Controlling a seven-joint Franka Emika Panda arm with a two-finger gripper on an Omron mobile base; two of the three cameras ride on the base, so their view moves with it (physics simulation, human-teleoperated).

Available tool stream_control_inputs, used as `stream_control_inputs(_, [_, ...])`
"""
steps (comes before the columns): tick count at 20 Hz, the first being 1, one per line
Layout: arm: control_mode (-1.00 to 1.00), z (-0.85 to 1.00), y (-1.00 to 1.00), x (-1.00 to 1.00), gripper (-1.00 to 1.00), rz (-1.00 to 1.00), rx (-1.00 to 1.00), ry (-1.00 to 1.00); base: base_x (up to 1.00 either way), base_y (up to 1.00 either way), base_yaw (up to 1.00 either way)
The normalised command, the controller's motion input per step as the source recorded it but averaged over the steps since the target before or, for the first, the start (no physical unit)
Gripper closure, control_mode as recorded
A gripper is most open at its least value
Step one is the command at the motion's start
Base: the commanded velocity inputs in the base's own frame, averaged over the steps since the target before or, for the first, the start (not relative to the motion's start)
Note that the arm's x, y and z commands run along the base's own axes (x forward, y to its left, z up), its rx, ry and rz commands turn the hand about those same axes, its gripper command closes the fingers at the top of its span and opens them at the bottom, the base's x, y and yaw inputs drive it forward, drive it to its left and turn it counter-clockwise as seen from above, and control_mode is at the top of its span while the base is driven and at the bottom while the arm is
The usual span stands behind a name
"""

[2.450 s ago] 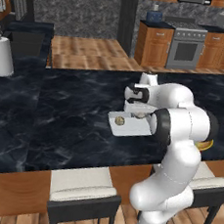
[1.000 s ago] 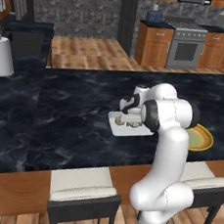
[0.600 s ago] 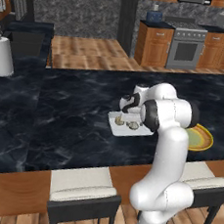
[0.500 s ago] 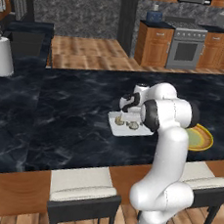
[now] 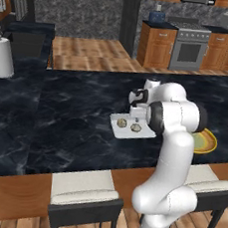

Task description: Place two dumplings into each of the tupperware containers and then place the containers in the fridge.

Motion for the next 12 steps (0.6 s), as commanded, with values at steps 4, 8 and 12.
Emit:
stream_control_inputs(4, [-1.0,0.14,-0.71,0.0,-1.0,0.0,0.02,0.0,0.0,0.0,0.0])
stream_control_inputs(8, [-1.0,-0.01,-0.52,0.0,-1.0,0.0,0.04,0.0,0.0,0.0,0.0])
stream_control_inputs(12, [-1.0,-0.09,-0.21,0.06,-1.0,0.0,0.03,0.0,0.0,0.0,0.0])
